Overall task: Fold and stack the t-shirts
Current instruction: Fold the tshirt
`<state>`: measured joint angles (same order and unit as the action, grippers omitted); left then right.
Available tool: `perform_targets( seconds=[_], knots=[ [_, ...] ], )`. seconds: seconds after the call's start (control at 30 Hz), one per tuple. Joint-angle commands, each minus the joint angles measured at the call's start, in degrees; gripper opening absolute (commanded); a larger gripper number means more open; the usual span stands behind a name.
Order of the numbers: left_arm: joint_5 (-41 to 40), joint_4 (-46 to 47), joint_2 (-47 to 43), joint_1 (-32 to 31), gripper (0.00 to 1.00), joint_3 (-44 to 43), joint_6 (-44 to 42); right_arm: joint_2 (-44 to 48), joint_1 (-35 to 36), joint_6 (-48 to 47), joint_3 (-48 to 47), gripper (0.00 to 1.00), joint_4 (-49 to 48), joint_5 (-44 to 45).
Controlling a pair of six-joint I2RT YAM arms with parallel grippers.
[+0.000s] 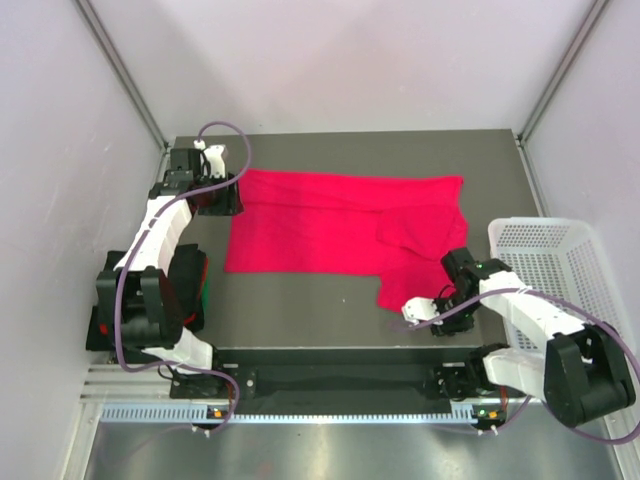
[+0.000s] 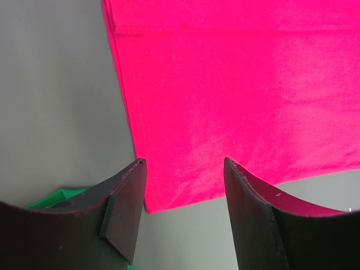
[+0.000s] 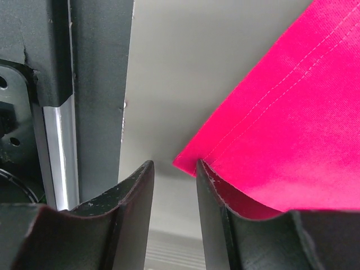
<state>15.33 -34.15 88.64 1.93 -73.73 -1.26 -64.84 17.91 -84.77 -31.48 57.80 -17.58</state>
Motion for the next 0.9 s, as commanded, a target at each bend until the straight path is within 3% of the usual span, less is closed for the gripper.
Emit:
perform_targets(
  seconds=[0.0, 0.13, 0.17, 0.27, 0.6, 0.87],
  knots=[
    [-0.7, 0.3, -0.5, 0.0, 0.63, -1.4, -0.7, -1.3, 1.1, 0.8, 0.4, 0.38, -1.5, -0.5],
    [-0.4, -1.5, 0.3, 0.0, 0.66, -2.4, -1.4, -2.1, 1.8, 2.9, 1.6, 0.33, -5.9, 1.0],
    [-0.4, -1.9, 0.6, 0.0, 0.66, -2.6, -1.6, -2.2, 1.8, 3.6, 2.0, 0.21, -7.2, 1.5],
    [-0.4, -4.2, 1.6, 0.0, 0.65, -2.8, -3.3, -1.3, 1.9, 4.3, 1.6, 0.01, -7.9, 2.6],
    [-1.3, -21.0, 9.9, 0.0, 0.62, -5.7, -8.8, 11.2, 1.3, 11.5, -9.4, 0.00, -0.8, 1.5],
    [-8.4, -21.8, 13.0, 0.0, 0.59, -5.0, -10.4, 14.9, 0.5, 16.1, -9.3, 0.00, -2.7, -0.6]
  ],
)
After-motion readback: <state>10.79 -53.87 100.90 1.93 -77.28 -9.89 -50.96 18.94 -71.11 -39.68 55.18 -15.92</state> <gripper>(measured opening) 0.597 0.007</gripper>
